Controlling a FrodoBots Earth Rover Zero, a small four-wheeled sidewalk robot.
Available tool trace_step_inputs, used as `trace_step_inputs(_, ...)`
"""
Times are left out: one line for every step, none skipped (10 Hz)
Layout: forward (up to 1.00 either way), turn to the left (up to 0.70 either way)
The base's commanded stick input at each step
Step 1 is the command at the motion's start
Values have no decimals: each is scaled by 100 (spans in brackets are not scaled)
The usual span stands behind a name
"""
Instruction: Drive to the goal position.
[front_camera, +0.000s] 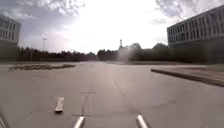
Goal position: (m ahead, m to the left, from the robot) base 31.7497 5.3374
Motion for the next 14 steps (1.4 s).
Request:
trace_step_inputs(100, 0)
trace_step_inputs(100, 0)
trace_step_inputs(100, 0)
trace_step_inputs(100, 0)
trace_step_inputs(100, 0)
trace_step_inputs(100, 0)
trace_step_inputs(100, 0)
trace_step_inputs(100, 0)
trace_step_inputs(100, 0)
trace_step_inputs(100, 0)
trace_step_inputs(100, 0)
trace_step_inputs(100, 0)
trace_step_inputs(100, 0)
trace_step_inputs(100, 0)
